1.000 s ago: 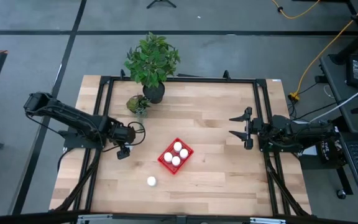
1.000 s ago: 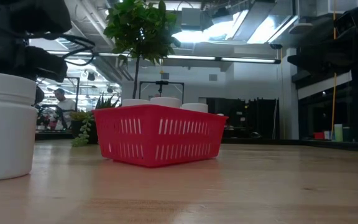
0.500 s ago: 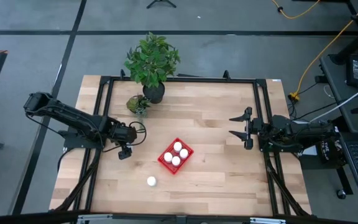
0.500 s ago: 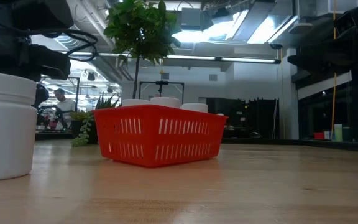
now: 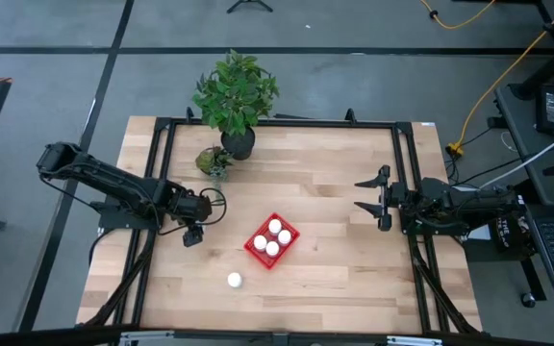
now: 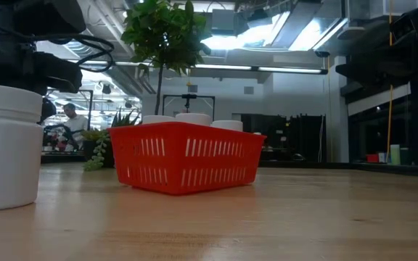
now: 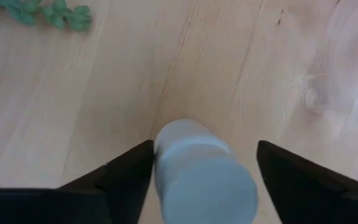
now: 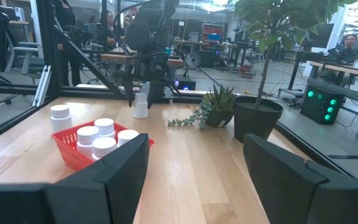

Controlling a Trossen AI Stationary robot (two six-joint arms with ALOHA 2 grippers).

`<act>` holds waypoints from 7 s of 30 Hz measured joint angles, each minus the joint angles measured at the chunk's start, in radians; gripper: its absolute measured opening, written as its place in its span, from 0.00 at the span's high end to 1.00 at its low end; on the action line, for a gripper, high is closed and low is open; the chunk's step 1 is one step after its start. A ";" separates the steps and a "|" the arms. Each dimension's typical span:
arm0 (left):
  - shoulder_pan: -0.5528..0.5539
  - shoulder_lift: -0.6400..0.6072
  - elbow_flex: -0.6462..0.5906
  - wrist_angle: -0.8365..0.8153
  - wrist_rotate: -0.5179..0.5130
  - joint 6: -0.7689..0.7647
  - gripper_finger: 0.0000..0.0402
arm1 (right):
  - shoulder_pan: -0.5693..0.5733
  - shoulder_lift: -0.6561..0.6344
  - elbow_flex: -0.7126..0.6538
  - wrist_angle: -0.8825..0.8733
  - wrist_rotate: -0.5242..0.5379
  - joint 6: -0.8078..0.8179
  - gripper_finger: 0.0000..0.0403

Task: Pick and place pill bottles into a basket
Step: Put the top white medicine bottle into the red bin

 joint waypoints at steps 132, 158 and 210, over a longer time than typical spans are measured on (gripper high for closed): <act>0.120 0.639 0.729 0.100 0.200 0.690 0.58 | 0.000 0.000 0.000 0.000 -0.008 0.000 0.34; 0.121 0.661 0.719 0.126 0.236 0.699 0.58 | 0.000 0.000 0.000 -0.001 -0.008 0.000 0.34; 0.124 0.771 0.721 0.050 0.180 0.769 0.32 | 0.000 0.000 0.000 -0.001 -0.008 0.000 0.35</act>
